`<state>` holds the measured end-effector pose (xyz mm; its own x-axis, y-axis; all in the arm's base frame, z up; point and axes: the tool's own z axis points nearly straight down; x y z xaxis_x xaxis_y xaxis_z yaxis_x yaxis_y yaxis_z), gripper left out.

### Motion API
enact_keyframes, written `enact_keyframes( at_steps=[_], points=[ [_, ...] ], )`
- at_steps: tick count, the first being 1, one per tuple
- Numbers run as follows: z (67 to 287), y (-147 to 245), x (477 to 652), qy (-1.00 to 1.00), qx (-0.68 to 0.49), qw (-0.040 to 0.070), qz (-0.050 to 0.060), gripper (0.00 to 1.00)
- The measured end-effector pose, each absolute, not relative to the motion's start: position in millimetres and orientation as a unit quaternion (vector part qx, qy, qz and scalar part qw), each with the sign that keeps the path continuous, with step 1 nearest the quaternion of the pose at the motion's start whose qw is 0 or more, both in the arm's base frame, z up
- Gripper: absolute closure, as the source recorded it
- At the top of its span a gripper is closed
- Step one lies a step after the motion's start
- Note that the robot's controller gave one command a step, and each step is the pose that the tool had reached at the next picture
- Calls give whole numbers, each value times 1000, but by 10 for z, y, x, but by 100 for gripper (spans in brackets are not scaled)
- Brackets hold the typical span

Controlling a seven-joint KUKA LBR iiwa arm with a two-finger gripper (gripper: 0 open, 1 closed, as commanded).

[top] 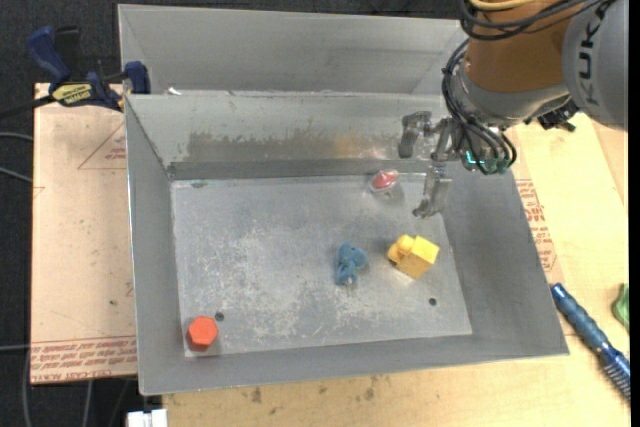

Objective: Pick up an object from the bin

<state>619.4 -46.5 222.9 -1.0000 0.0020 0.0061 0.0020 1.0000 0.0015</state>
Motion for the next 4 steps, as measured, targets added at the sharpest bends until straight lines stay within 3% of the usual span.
enact_keyframes(
  at_steps=[1, 2, 4],
  points=[
    [914, -956, 5747, -997, -77, -7, 0, 0],
    [1025, -933, 5723, -995, -100, -4, 0, 0],
    [911, -928, 5819, -989, -146, -8, 0, 0]
  ],
)
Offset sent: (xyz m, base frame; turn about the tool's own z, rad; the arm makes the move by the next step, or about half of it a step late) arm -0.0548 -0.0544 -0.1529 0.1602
